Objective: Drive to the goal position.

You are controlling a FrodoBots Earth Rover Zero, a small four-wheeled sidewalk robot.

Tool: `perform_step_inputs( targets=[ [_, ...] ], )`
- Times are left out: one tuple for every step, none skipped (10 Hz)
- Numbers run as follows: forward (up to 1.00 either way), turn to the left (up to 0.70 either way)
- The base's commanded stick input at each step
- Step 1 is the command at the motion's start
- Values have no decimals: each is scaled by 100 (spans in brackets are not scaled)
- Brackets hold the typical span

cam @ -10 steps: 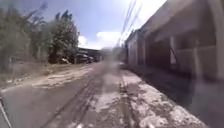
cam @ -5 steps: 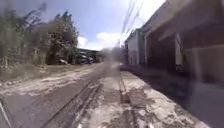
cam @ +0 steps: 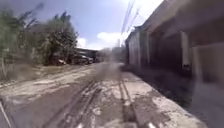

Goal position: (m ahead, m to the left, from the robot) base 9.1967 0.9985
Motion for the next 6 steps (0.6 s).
perform_step_inputs(
  targets=[
    [100,0],
    [100,0],
    [100,0],
    [100,0],
    [100,0],
    [100,0]
  ],
)
